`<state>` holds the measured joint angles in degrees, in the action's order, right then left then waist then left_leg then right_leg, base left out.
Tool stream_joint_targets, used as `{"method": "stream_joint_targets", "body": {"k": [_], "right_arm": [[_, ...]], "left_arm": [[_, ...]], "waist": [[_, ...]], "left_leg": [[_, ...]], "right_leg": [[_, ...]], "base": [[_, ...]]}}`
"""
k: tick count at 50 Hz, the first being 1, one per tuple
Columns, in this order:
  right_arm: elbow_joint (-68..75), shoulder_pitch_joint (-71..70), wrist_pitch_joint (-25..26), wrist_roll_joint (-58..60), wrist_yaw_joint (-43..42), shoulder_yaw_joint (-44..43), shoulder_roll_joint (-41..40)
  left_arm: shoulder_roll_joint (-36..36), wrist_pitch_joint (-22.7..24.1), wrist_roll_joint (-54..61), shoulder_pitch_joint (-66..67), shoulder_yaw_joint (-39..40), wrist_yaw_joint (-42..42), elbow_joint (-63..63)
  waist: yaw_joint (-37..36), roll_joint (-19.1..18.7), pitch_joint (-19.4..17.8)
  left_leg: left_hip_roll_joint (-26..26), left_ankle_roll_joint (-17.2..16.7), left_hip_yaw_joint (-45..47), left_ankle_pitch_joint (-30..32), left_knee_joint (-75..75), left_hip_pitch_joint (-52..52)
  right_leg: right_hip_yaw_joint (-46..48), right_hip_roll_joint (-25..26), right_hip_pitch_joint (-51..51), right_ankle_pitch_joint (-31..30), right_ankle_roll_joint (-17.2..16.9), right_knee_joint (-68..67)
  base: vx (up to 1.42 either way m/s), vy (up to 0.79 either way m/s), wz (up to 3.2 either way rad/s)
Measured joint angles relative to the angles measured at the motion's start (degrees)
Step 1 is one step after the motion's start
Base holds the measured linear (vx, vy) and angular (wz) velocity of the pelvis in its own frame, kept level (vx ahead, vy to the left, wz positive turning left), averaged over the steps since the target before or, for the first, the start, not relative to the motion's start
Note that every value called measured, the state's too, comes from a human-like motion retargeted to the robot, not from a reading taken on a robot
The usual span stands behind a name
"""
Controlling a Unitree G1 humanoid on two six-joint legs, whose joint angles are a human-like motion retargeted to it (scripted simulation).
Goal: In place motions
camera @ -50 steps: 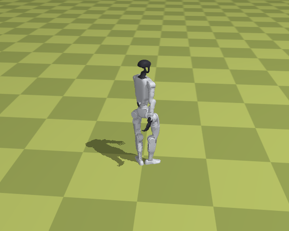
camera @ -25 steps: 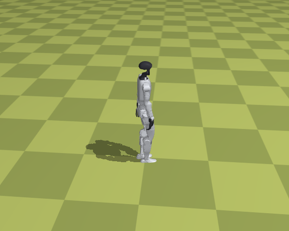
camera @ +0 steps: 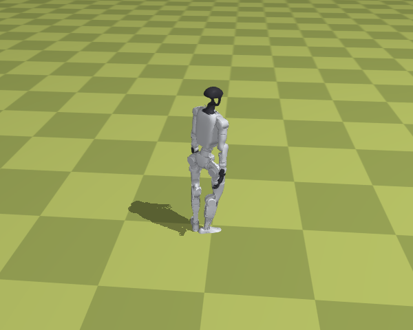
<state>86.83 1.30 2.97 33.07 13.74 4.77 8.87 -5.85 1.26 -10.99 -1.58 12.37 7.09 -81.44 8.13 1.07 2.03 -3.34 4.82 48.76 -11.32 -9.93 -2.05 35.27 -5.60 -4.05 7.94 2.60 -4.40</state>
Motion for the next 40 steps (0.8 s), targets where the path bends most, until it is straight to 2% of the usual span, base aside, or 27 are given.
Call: {"method": "stream_joint_targets", "body": {"k": [3,5,7,8,13,23,26,28,30,33,35,40], "right_arm": [[-0.74,0.59,-0.26,-0.44,0.01,-0.75,-0.37],[-0.98,0.9,-0.45,-0.96,-0.01,-1.43,-0.51],[-0.98,1.06,-0.58,-1.17,0.11,-2.15,-0.34],[-0.94,1.17,-0.6,-1.1,0.14,-2.39,-0.16],[-1.73,0.23,0.24,0.17,-0.43,-2.75,0.43],[-5.98,0.69,-2.09,-2.68,0.25,-4.43,-0.09],[-5.7,1.59,-2.01,-3.05,0.49,-4.74,0.15],[-5.33,2.26,-1.84,-3.21,0.6,-4.9,0.28],[-4.77,2.96,-1.75,-3.35,0.64,-4.83,0.37],[-3.6,3.52,-1.45,-2.98,0.96,-4.39,-0.03],[-2.95,3.61,-1.36,-2.8,1.28,-4.13,-0.6],[-3.39,3.96,-2.01,-0.89,2.78,-2.46,-1.46]], "left_arm": [[-1.0,-0.15,0.14,0.46,1.08,0.22,-0.74],[-1.53,-0.22,0.26,0.88,1.78,0.21,-1.21],[-1.71,-0.26,0.41,1.48,2.64,0.12,-1.64],[-1.62,-0.27,0.53,1.99,3.15,0.02,-1.76],[-0.72,-0.19,2.04,4.27,6.65,-0.52,-3.09],[0.41,-0.57,3.66,5.59,9.24,-1.03,-6.94],[0.81,-0.56,3.45,4.96,8.4,-0.74,-6.65],[0.9,-0.54,3.11,4.1,7.64,-0.76,-6.32],[0.9,-0.47,2.85,3.23,6.84,-0.52,-5.85],[0.16,-0.51,2.28,1.82,5.85,0.17,-5.22],[-0.39,-0.43,2.16,0.92,5.3,0.02,-4.71],[-1.83,-0.28,2.58,-0.52,3.8,0.54,-3.22]], "waist": [[1.82,0.21,0.68],[1.75,-0.52,0.7],[-0.19,-1.83,0.91],[-1.34,-2.04,1.33],[-5.08,-2.43,2.37],[-7.74,-2.96,3.19],[-7.19,-4.68,3.46],[-6.84,-6.54,3.37],[-6.22,-8.73,3.2],[-4.87,-9.46,3.41],[-2.29,-9.67,2.62],[2.38,-6.58,0.92]], "left_leg": [[-2.48,-0.27,3.72,1.75,-1.25,0.97],[-3.52,-1.32,0.67,6.98,0.41,0.98],[-3.73,-6.55,-5.39,7.94,3.23,0.52],[-3.1,-7.05,-7.02,7.3,4.54,0.47],[0.1,-5.24,-11.17,8.79,9.42,-0.65],[3.1,-1.9,-19.25,7.2,8.29,-3.2],[2.71,-0.83,-23.48,6.73,7.22,-4.16],[1.6,-0.36,-26.73,6.53,6.67,-4.57],[-0.07,-0.29,-30.33,6.48,5.96,-5.0],[-0.19,0.05,-35.16,7.18,5.39,-6.09],[0.04,0.01,-39.93,8.22,5.12,-6.6],[3.93,0.17,-48.23,10.17,5.15,-6.4]], "right_leg": [[8.76,-1.11,2.41,1.24,-1.45,0.49],[13.94,-0.35,4.33,1.92,-2.3,0.99],[17.13,0.92,5.52,2.31,-3.02,1.09],[18.31,0.98,5.85,2.34,-3.33,1.15],[22.62,0.96,7.21,1.84,-4.76,1.97],[29.92,-0.73,10.9,-0.07,-6.11,0.62],[32.78,-0.71,12.73,-3.1,-5.2,-1.59],[32.98,-0.19,13.69,-5.36,-2.13,-3.85],[28.29,0.22,12.95,-5.51,2.59,-7.79],[9.16,-1.09,4.57,-0.08,0.0,-18.31],[-0.18,0.02,-0.3,2.7,-2.24,-22.71],[-16.82,6.95,-5.77,4.47,-3.99,-17.17]], "base": [[0.05,-0.1,2.64],[0.07,-0.09,2.08],[0.1,-0.03,1.35],[0.1,-0.01,0.97],[0.02,0.0,0.76],[0.02,-0.02,0.72],[0.06,-0.03,1.13],[0.04,-0.05,1.25],[0.05,-0.08,1.25],[0.02,-0.14,1.4],[-0.04,-0.2,1.98],[-0.02,-0.18,1.66]]}}
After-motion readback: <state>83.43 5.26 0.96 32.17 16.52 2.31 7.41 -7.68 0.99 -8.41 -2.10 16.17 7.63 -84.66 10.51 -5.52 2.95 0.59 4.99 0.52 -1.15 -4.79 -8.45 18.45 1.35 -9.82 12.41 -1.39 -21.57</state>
